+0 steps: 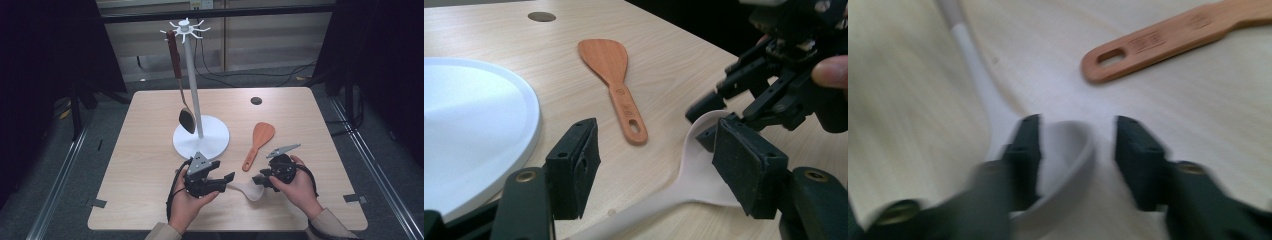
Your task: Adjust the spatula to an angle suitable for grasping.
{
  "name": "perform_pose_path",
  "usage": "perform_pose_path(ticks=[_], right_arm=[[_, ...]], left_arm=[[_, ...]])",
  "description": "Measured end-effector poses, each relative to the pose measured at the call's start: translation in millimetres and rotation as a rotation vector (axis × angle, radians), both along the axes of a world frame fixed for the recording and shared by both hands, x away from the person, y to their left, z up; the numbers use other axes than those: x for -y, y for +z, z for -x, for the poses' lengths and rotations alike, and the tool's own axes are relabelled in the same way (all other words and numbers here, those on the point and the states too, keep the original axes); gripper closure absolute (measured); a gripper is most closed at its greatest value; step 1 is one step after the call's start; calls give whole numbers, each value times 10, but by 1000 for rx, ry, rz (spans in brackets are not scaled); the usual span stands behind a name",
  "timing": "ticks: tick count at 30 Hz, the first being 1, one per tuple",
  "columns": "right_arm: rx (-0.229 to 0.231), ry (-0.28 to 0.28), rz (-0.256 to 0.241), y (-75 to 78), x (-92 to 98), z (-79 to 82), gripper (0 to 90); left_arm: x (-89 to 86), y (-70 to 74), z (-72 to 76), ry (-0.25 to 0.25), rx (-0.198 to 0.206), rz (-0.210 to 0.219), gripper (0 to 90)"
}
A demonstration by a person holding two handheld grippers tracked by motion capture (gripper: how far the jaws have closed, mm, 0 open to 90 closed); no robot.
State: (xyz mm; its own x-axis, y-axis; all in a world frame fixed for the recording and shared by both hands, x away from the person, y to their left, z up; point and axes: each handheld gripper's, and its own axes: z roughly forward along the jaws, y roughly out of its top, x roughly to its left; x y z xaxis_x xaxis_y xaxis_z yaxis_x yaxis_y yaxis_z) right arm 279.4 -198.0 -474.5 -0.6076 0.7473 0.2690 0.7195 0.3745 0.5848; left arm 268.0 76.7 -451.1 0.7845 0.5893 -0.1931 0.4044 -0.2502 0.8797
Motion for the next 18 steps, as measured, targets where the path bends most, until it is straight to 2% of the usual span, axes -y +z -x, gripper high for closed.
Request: perform_pose_path(ticks=[3, 6, 7, 10, 12, 13, 18], right_arm=[[-2, -13, 68, 35, -31, 15, 717], [29, -13, 93, 56, 4, -3, 776], [32, -11, 99, 65, 23, -9, 787], [8, -5, 74, 65, 178, -26, 788], [-6, -12, 65, 67, 199, -21, 788], [13, -21, 74, 68, 268, -28, 787], [9, -65, 59, 69, 422, -38, 785]], left_arm=[[-19, -5, -9, 4, -3, -1, 345], [-29, -15, -11, 4, -8, -3, 331], [-27, -12, -10, 5, -10, 9, 325], [-49, 7, -24, 5, -7, 12, 302], [-61, 8, -40, 5, -4, 20, 292], [-70, 9, -46, 8, -5, 25, 277], [-83, 19, -81, 18, -11, 8, 245]])
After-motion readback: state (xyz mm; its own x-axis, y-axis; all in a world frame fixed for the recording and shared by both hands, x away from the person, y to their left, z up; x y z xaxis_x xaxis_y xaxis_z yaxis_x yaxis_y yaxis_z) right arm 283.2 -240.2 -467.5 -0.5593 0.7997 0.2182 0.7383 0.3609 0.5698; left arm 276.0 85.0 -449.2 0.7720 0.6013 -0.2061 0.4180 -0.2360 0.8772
